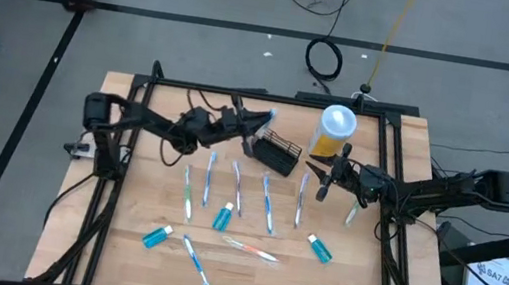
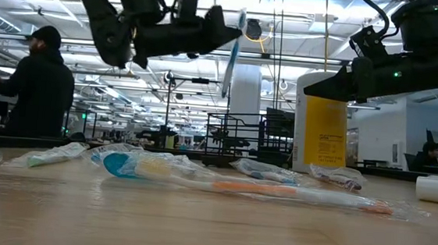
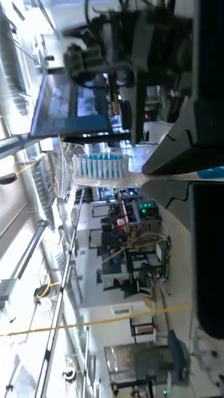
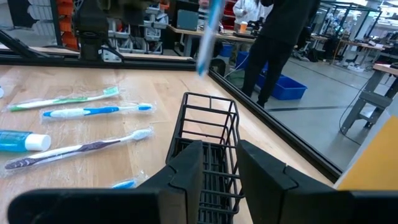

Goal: Pick & Place toothbrushing station
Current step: Put the blue toothbrush into the black organizer

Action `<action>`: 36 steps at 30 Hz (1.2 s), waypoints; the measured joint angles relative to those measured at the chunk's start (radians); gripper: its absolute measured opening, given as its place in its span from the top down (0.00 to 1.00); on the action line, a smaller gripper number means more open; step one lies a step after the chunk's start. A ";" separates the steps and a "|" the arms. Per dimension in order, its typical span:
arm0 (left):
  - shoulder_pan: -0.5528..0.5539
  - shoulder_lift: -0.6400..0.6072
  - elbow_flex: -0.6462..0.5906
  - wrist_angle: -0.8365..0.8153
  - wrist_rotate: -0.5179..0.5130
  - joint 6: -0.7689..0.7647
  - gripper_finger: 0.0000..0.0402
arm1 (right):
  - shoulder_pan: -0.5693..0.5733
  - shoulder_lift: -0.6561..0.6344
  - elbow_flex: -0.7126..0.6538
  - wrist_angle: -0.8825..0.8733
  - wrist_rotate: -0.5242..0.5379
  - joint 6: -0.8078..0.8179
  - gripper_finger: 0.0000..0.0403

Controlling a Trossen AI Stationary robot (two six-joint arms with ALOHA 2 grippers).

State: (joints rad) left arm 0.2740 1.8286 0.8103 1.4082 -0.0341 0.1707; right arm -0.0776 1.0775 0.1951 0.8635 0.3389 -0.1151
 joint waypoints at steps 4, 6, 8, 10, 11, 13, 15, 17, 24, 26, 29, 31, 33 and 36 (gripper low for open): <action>0.021 0.066 0.057 0.002 0.001 0.008 0.99 | 0.000 0.000 0.000 0.000 0.000 -0.001 0.77; 0.031 0.095 0.074 0.000 0.000 0.007 0.99 | 0.000 0.000 0.000 0.000 0.000 -0.001 0.77; 0.038 0.117 0.080 0.001 -0.007 0.007 0.99 | 0.000 0.000 0.000 0.000 0.000 -0.001 0.77; 0.043 0.134 0.080 0.001 -0.042 0.003 0.99 | 0.000 0.000 0.000 0.000 0.000 -0.001 0.77; 0.045 0.142 0.080 0.001 -0.062 -0.003 0.99 | 0.000 0.000 0.000 0.000 0.000 -0.001 0.77; 0.050 0.158 0.081 0.001 -0.080 -0.022 0.99 | 0.000 0.000 0.000 0.000 0.000 -0.002 0.77; 0.053 0.170 0.080 -0.004 -0.090 -0.024 0.98 | 0.000 0.000 0.000 0.000 0.000 -0.003 0.77; 0.051 0.176 0.076 -0.011 -0.111 -0.024 0.98 | 0.000 0.000 0.000 0.000 0.000 -0.005 0.77; 0.029 0.176 0.068 -0.031 -0.209 -0.019 0.97 | 0.000 0.000 0.000 0.000 0.000 -0.005 0.77; 0.017 0.176 0.068 -0.036 -0.237 -0.018 0.94 | 0.000 0.000 0.000 0.000 0.000 -0.005 0.77; 0.002 0.177 0.068 -0.038 -0.281 -0.016 0.92 | 0.000 0.000 0.000 0.000 0.000 -0.005 0.77; -0.004 0.177 0.068 -0.037 -0.296 -0.019 0.93 | 0.000 0.000 0.000 0.000 0.000 -0.005 0.77; -0.010 0.177 0.068 -0.038 -0.304 -0.019 0.94 | 0.000 0.000 0.000 0.000 0.000 -0.005 0.77; -0.015 0.177 0.068 -0.046 -0.316 -0.022 0.94 | 0.000 0.000 0.000 0.000 0.000 -0.005 0.77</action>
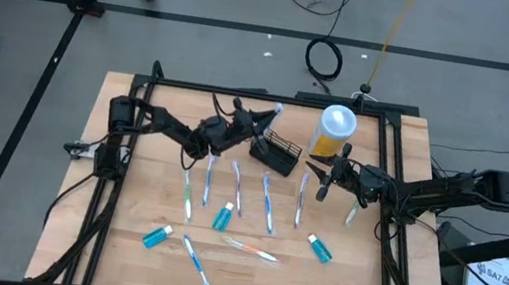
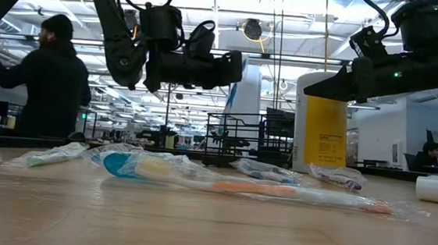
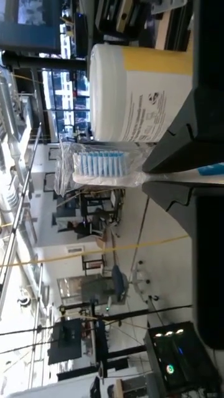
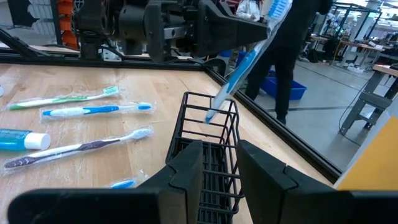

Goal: Pick & Place toothbrushing station
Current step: Put the blue toothbrush into the black organizer

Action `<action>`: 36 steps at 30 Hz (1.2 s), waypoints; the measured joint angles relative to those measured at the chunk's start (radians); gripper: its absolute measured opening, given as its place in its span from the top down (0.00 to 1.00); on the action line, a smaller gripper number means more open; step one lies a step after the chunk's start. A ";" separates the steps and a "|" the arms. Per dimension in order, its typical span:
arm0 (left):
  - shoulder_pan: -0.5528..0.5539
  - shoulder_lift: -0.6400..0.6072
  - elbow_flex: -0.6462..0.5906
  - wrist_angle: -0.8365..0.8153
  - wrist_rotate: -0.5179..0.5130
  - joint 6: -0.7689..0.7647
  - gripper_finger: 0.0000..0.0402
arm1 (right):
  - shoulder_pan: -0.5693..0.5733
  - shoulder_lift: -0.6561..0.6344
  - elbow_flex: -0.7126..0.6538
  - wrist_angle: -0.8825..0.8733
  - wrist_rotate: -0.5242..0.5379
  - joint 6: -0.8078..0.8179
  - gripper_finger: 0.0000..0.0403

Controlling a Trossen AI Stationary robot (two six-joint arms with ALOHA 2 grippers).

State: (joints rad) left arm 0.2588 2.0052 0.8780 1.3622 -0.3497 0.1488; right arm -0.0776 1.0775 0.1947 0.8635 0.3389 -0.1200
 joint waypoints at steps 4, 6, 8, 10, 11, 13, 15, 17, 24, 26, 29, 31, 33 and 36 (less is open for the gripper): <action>-0.001 0.000 0.000 0.000 -0.042 0.001 0.90 | 0.000 0.000 0.000 0.000 0.000 0.000 0.77; -0.001 0.000 0.000 0.000 -0.058 0.003 0.87 | 0.000 0.000 0.000 0.000 0.000 0.000 0.77; -0.001 0.000 0.000 0.000 -0.068 0.003 0.83 | 0.000 0.000 0.000 0.000 0.000 0.000 0.77; -0.001 0.000 0.000 0.000 -0.078 0.003 0.80 | 0.000 0.000 0.000 0.000 0.000 0.000 0.77; -0.001 0.000 0.000 0.000 -0.079 0.004 0.78 | 0.000 0.000 0.000 0.000 0.000 0.000 0.77; -0.001 0.000 0.000 0.000 -0.079 0.004 0.76 | 0.000 0.000 0.000 0.000 0.000 0.000 0.77; -0.001 0.000 0.000 0.000 -0.076 0.004 0.73 | 0.000 0.000 0.000 0.000 0.000 0.000 0.77; -0.001 0.000 0.000 0.000 -0.069 0.004 0.70 | 0.000 0.000 0.000 0.000 0.000 0.000 0.77; -0.017 -0.031 -0.001 -0.051 -0.062 0.039 0.59 | 0.000 0.000 0.000 0.000 0.000 0.000 0.77; -0.026 -0.076 -0.001 -0.134 -0.062 0.048 0.57 | 0.000 0.000 0.000 0.000 0.000 0.000 0.77; -0.034 -0.158 0.006 -0.314 -0.061 0.026 0.55 | 0.000 0.000 0.000 0.000 0.000 0.000 0.77; -0.032 -0.219 0.015 -0.460 -0.058 -0.021 0.54 | 0.000 0.000 0.000 0.000 0.000 0.000 0.77; -0.025 -0.271 0.032 -0.610 -0.058 -0.082 0.54 | 0.000 0.000 0.000 0.000 0.000 0.000 0.77; -0.010 -0.331 0.059 -0.818 -0.036 -0.170 0.54 | 0.000 0.000 0.000 0.000 0.000 0.000 0.77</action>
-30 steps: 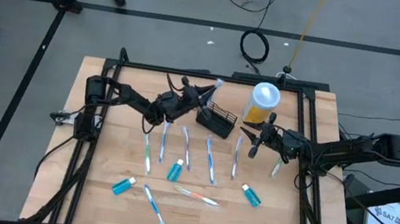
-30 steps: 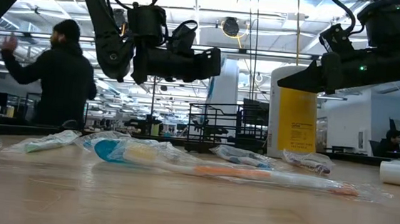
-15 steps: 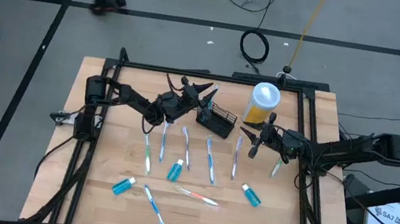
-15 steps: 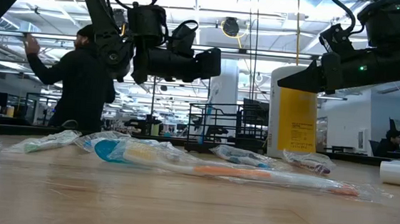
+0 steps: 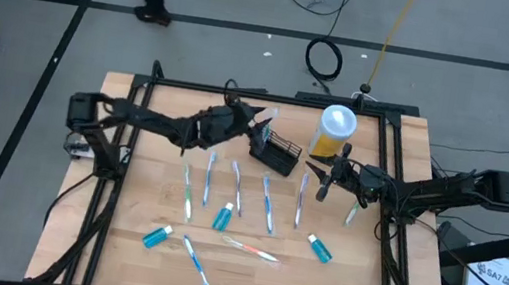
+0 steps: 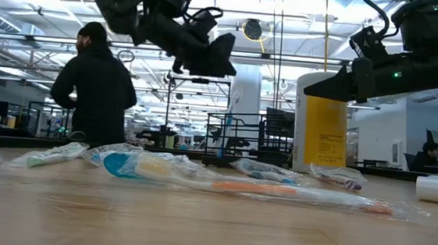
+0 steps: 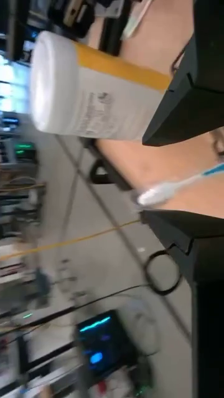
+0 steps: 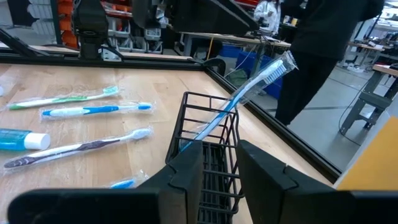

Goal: Pick & Place toothbrushing station
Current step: Put the blue toothbrush into the black organizer

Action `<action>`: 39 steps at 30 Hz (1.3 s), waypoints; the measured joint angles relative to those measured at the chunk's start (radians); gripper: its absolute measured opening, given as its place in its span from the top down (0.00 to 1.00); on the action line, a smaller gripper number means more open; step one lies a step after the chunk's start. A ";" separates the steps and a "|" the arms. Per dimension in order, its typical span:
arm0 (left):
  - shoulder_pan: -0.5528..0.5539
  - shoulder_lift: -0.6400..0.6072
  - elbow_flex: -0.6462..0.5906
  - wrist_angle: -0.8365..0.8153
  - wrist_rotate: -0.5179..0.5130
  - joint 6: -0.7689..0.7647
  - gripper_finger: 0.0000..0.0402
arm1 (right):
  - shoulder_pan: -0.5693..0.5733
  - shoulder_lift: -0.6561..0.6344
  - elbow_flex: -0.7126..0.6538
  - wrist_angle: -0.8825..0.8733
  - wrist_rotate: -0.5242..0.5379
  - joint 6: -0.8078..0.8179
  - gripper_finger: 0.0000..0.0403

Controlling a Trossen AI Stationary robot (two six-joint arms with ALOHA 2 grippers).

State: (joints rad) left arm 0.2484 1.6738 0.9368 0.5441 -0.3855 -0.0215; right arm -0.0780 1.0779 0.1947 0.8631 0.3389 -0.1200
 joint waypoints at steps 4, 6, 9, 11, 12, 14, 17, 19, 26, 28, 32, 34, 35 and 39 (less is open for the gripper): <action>0.019 -0.007 0.016 -0.083 0.065 -0.066 0.54 | 0.000 0.000 0.000 0.000 0.001 0.000 0.77; 0.027 0.012 0.017 -0.073 0.100 -0.087 0.54 | 0.000 0.000 0.000 0.000 0.001 0.000 0.77; 0.042 0.048 0.017 -0.067 0.126 -0.119 0.54 | -0.001 0.000 0.000 0.001 0.000 0.000 0.77; 0.055 0.073 0.017 -0.037 0.125 -0.136 0.54 | -0.001 0.000 0.000 0.000 0.001 0.000 0.77; 0.062 0.082 0.017 -0.027 0.127 -0.145 0.54 | -0.001 0.000 0.000 0.000 0.001 0.001 0.77; 0.072 0.104 0.017 0.002 0.137 -0.150 0.54 | -0.001 0.000 0.000 0.000 0.001 0.002 0.77; 0.083 0.129 0.017 0.026 0.155 -0.150 0.54 | -0.001 0.000 0.000 0.000 0.000 0.001 0.77; 0.088 0.134 0.017 0.049 0.165 -0.150 0.54 | -0.001 0.000 0.000 0.000 0.000 0.001 0.77; 0.093 0.134 0.017 0.052 0.186 -0.141 0.54 | -0.001 0.000 0.000 0.000 0.000 0.000 0.77; 0.095 0.134 0.017 0.047 0.189 -0.141 0.54 | -0.001 0.000 0.000 0.000 0.000 0.000 0.77; 0.099 0.135 0.017 0.034 0.203 -0.155 0.54 | -0.001 0.000 0.000 0.000 0.000 0.000 0.77; 0.098 0.135 0.017 0.035 0.204 -0.158 0.54 | -0.001 0.000 0.000 0.000 0.000 0.000 0.77; 0.098 0.135 0.017 0.034 0.204 -0.157 0.54 | -0.001 0.000 0.000 0.000 0.000 0.000 0.77; 0.098 0.135 0.017 0.037 0.203 -0.159 0.54 | -0.001 0.000 0.000 0.000 0.000 0.000 0.77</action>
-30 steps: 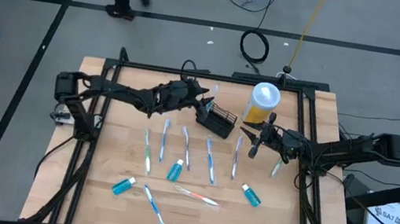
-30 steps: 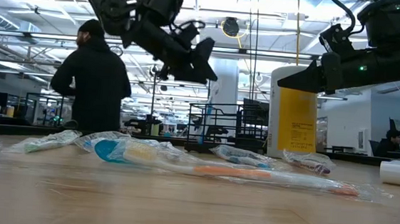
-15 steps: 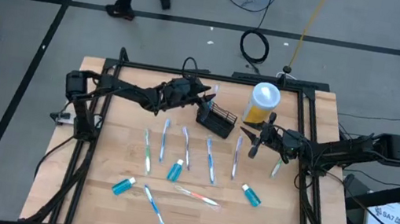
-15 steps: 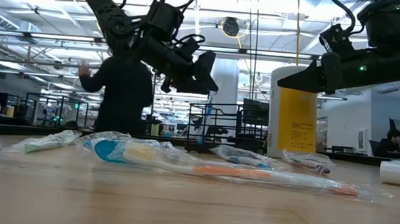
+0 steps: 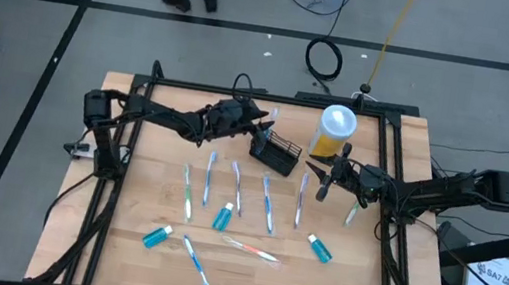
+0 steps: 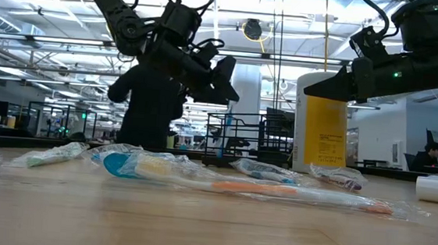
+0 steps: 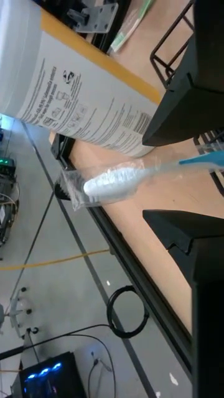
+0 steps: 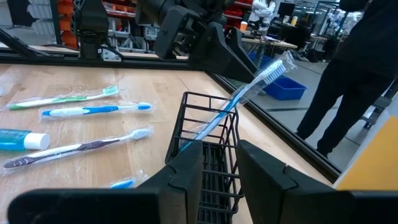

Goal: Pick & Place toothbrushing station
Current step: Put the blue toothbrush into the black organizer

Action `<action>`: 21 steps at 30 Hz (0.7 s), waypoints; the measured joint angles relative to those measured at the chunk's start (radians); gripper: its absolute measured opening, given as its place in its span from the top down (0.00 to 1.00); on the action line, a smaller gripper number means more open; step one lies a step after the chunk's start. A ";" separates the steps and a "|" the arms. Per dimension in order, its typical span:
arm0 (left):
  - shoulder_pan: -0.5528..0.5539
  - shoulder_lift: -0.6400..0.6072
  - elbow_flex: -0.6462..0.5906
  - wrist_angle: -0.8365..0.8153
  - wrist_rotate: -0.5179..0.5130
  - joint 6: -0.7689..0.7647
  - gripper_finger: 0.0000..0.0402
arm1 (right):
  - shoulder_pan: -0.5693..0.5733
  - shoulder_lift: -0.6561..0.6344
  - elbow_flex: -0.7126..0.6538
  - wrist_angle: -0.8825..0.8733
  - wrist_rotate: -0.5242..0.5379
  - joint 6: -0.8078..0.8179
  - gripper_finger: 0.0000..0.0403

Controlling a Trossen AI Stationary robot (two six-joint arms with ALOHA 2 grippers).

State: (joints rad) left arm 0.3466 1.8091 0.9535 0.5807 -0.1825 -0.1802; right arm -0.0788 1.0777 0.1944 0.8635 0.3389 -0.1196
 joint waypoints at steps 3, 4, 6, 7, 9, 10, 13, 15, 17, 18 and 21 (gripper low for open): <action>0.000 0.000 0.000 0.016 0.000 -0.006 0.54 | 0.000 0.000 0.000 0.000 0.000 0.000 0.77; -0.001 0.000 0.000 0.017 0.000 -0.006 0.54 | 0.000 0.000 0.000 0.000 0.000 0.000 0.77; -0.001 0.006 0.000 0.022 0.000 -0.006 0.54 | 0.000 0.000 0.000 0.000 0.000 0.000 0.77; -0.001 0.011 0.000 0.024 0.000 -0.006 0.54 | 0.000 0.000 0.000 0.000 0.000 0.000 0.77; -0.001 0.021 0.000 0.041 -0.001 -0.006 0.54 | 0.000 0.000 0.000 0.000 0.000 0.000 0.77; -0.001 0.027 0.000 0.056 0.000 -0.006 0.54 | 0.000 0.000 0.000 0.000 0.000 0.000 0.77; -0.001 0.039 0.000 0.072 0.004 -0.006 0.54 | 0.000 0.000 0.000 0.000 0.000 0.000 0.77; -0.001 0.039 0.000 0.064 -0.007 -0.007 0.54 | 0.000 0.000 0.000 0.000 0.000 0.000 0.77; -0.001 0.039 0.000 0.075 -0.013 -0.006 0.55 | 0.000 0.000 0.000 0.000 0.000 0.000 0.77; -0.001 0.039 0.000 0.084 -0.013 -0.006 0.56 | 0.000 0.000 0.000 0.000 0.000 -0.001 0.77; 0.002 0.038 0.000 0.097 0.001 -0.007 0.64 | 0.000 0.000 0.000 0.000 0.000 -0.001 0.77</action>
State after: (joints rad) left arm 0.3486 1.8467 0.9535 0.6774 -0.1814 -0.1869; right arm -0.0792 1.0777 0.1944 0.8635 0.3389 -0.1201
